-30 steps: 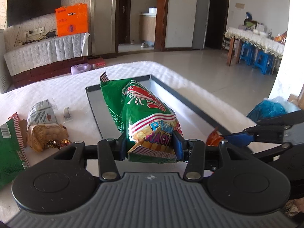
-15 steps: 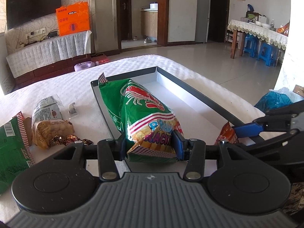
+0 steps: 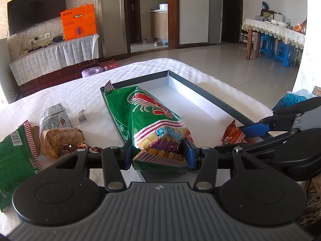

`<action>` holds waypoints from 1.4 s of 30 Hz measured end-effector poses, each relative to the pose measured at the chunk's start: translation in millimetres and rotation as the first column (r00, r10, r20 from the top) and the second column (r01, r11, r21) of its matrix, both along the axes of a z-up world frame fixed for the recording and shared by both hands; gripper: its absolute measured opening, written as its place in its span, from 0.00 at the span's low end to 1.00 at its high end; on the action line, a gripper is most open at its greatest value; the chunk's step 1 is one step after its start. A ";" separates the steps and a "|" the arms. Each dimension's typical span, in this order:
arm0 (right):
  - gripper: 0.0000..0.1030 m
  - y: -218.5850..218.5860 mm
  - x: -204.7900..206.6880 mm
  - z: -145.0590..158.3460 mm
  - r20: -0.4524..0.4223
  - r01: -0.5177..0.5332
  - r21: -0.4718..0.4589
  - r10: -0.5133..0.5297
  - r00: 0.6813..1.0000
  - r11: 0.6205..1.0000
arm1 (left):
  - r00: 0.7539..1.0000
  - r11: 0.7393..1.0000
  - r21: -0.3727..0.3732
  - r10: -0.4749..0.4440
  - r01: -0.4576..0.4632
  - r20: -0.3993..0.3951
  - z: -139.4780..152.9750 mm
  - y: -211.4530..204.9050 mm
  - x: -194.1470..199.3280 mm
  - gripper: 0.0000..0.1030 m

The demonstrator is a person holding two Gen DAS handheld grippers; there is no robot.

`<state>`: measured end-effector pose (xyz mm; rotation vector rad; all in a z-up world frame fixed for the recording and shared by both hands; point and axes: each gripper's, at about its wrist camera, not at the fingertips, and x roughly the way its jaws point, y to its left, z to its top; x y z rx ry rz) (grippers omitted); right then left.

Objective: Organize snacks
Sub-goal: 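Lift and carry both held snacks over the dark box tray, then open left tool dropping cracker bag in tray while right tool releases candy packet there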

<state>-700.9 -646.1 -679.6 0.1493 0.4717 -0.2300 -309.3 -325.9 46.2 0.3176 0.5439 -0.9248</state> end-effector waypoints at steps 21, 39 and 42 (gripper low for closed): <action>0.49 -14.2 -24.1 12.4 0.162 -0.011 0.167 -0.017 0.987 0.986 | 0.999 0.999 -0.023 0.049 -0.049 0.023 5.2 10.4 4.1 0.81; 0.57 -34.6 -30.7 9.7 0.242 -0.048 0.361 -0.045 0.969 0.931 | 0.987 0.984 -0.075 -0.158 0.159 0.028 16.4 20.5 -24.6 0.71; 0.57 -28.2 -32.7 14.7 0.273 -0.059 0.332 -0.035 0.961 0.942 | 0.994 0.991 -0.079 -0.107 0.109 0.034 21.2 33.3 -17.3 0.71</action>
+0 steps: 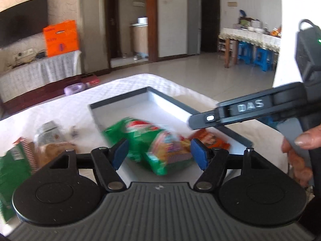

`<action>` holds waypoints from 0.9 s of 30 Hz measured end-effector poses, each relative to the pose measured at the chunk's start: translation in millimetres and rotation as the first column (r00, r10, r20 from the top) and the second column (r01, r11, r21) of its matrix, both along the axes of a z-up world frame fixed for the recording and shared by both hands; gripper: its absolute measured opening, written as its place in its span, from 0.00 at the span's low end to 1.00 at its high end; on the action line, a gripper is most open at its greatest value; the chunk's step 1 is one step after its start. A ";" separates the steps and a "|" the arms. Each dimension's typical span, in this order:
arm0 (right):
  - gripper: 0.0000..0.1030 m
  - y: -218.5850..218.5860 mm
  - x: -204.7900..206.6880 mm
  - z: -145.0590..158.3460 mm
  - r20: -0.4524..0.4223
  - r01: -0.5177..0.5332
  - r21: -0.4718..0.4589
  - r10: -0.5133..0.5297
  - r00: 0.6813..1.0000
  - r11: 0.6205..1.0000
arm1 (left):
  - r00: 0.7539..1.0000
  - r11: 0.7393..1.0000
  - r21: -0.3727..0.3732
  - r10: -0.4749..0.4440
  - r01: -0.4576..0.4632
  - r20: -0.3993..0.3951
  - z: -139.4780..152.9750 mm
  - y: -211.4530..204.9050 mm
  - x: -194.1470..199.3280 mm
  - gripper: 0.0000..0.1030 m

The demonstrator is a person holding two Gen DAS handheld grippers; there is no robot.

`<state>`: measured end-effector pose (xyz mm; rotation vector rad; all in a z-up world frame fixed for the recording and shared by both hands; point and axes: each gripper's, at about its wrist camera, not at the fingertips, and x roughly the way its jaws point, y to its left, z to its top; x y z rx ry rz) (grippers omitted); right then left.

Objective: Organize snacks
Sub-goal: 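Open left tool dropping cracker bag in tray while right tool releases candy packet there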

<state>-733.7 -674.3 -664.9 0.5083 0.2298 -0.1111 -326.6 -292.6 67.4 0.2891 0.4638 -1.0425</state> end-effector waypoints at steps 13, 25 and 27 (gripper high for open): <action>0.54 71.0 33.2 10.0 -0.170 -0.109 -0.329 0.055 0.984 0.938 | 0.970 0.970 0.005 0.241 -0.241 -0.040 10.9 63.9 55.8 0.75; 0.54 54.6 128.6 37.4 -0.217 -0.039 -0.441 -0.064 0.974 0.896 | 0.963 0.959 0.101 0.269 -0.267 -0.010 3.4 52.2 57.3 0.80; 0.54 51.0 135.3 37.9 -0.207 -0.023 -0.438 -0.076 0.975 0.899 | 0.963 0.958 0.100 0.268 -0.269 0.014 5.3 49.2 55.2 0.81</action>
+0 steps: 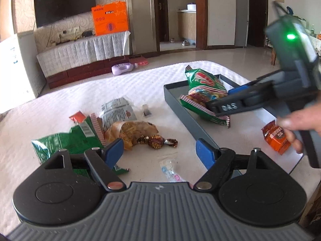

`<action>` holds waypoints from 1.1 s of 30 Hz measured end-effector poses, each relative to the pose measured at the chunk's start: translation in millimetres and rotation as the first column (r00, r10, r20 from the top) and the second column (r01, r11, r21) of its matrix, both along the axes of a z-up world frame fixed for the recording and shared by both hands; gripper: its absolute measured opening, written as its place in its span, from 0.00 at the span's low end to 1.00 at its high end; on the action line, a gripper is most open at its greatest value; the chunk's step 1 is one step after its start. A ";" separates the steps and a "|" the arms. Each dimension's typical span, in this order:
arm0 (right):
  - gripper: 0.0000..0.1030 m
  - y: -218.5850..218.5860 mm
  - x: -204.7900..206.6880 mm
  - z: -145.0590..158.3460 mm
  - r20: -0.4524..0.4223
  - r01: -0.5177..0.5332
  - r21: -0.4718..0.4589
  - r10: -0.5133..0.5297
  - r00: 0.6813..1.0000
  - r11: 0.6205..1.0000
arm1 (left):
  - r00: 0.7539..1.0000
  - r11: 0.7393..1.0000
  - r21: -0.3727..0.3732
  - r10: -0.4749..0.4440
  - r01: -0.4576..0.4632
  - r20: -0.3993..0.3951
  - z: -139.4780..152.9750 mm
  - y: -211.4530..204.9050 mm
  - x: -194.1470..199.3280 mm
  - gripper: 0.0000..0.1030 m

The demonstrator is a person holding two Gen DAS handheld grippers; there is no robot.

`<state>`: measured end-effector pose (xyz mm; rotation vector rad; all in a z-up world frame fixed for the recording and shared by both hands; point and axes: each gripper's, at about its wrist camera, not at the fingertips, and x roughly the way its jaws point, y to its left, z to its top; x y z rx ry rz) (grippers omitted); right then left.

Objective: Organize snacks
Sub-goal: 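Open left tool dropping cracker bag in tray while right tool releases candy packet there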

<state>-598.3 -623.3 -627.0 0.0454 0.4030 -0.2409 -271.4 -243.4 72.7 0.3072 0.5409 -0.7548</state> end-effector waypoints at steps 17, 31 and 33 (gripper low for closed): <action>0.54 13.2 -110.5 -8.5 -0.044 -0.071 0.060 0.074 0.996 0.996 | 0.986 0.991 0.134 -0.012 -0.010 0.168 -7.5 -29.3 -21.3 0.87; 0.38 -9.2 -93.0 -45.5 -0.233 0.007 -0.010 -0.009 0.972 1.000 | 0.988 0.994 0.112 -0.032 0.015 0.149 -7.6 -35.7 -24.1 0.88; 0.37 -14.0 -78.2 -41.0 -0.226 0.003 -0.009 -0.005 0.974 1.000 | 0.988 0.994 0.112 -0.034 0.017 0.148 -8.6 -35.4 -23.7 0.88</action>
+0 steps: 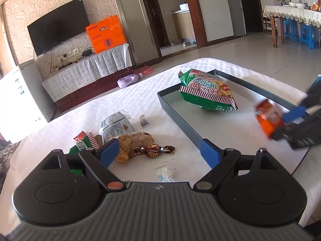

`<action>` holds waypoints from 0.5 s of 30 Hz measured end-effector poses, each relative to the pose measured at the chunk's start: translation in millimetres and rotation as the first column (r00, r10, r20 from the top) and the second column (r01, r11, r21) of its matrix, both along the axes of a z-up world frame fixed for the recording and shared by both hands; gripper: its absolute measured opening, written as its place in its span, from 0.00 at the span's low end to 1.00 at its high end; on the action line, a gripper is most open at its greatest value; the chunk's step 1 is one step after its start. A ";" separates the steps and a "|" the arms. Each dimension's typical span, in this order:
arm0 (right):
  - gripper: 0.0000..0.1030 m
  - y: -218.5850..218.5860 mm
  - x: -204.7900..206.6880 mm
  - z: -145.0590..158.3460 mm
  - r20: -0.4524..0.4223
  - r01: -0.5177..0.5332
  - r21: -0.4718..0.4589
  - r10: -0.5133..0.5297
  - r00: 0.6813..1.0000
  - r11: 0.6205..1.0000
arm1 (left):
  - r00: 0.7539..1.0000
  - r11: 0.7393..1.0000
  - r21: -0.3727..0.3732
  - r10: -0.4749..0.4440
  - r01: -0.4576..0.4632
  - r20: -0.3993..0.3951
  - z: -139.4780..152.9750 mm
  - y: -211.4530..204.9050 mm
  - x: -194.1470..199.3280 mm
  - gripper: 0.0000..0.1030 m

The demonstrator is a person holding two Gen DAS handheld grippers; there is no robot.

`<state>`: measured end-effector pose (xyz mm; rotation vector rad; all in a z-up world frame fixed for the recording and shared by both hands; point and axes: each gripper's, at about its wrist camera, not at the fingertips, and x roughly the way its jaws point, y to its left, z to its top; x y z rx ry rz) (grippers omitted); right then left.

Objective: Organize snacks
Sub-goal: 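Open left tool dropping cracker bag in tray while right tool releases candy packet there, then move left tool to green chip bag and close on it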

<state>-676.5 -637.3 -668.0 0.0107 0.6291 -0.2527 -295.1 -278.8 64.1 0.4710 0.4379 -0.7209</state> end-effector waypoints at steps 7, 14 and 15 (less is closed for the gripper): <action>0.35 -18.7 57.5 23.7 0.009 0.032 -0.004 -0.032 0.999 0.999 | 1.000 1.000 -0.007 0.010 -0.010 -0.011 -1.7 0.7 4.3 0.89; 0.35 -16.5 55.7 23.9 0.023 0.027 0.013 -0.028 0.999 1.000 | 1.000 1.000 -0.019 0.020 -0.021 -0.017 -1.7 0.9 7.4 0.89; 0.36 -16.0 47.4 25.2 0.037 0.025 0.033 -0.026 0.999 0.999 | 1.000 1.000 -0.020 0.022 -0.022 -0.017 -1.9 1.1 7.4 0.90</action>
